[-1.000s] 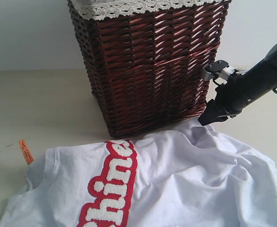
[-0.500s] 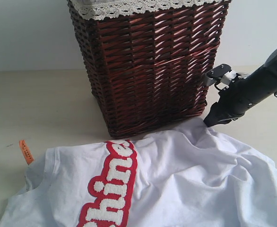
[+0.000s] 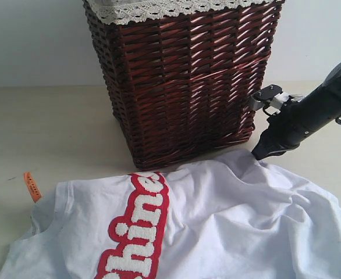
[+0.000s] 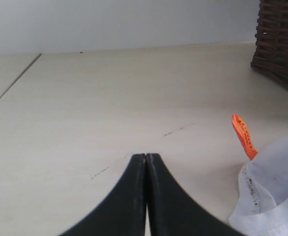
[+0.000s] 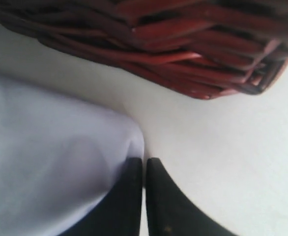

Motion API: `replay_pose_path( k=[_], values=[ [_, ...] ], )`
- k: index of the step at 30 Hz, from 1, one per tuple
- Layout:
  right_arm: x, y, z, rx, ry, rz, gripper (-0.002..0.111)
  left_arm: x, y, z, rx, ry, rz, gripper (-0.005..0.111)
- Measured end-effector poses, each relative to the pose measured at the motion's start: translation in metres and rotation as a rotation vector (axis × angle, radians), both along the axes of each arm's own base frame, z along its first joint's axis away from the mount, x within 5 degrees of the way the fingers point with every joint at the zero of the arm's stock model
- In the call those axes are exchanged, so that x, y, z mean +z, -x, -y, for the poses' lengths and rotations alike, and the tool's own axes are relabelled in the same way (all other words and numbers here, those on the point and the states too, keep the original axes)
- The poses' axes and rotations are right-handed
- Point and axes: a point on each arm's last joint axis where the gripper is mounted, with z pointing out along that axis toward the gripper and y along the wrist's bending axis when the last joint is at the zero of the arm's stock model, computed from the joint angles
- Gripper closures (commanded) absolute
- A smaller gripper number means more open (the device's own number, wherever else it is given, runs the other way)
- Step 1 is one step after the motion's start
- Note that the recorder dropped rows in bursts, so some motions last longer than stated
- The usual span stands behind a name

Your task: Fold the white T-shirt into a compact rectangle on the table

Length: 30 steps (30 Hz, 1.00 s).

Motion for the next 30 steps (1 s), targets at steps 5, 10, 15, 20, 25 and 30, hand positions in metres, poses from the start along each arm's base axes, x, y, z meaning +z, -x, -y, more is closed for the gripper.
replay_pose_path(
  k=[5,10,15,20,25,30],
  values=[
    [0.000,0.001,-0.001,0.008,-0.007,-0.013,0.083,0.000,0.000,0.000,0.000,0.000,0.000,0.107],
    [0.001,0.002,-0.001,0.008,-0.010,-0.013,0.075,0.000,0.000,0.000,0.000,0.000,0.000,0.107],
    [0.010,0.002,-0.001,0.014,-0.013,0.003,0.075,0.000,0.000,0.000,0.000,0.000,0.000,0.107],
    [0.028,0.006,-0.006,0.063,-0.061,0.016,0.076,0.000,0.000,0.000,0.000,0.000,0.000,0.107],
    [0.033,0.008,-0.007,0.097,-0.064,0.024,0.076,0.000,0.000,0.000,0.000,0.000,0.000,0.107],
    [0.024,0.006,-0.002,0.083,-0.014,0.021,0.076,0.000,0.000,0.000,0.000,0.000,0.000,0.107]
  ],
)
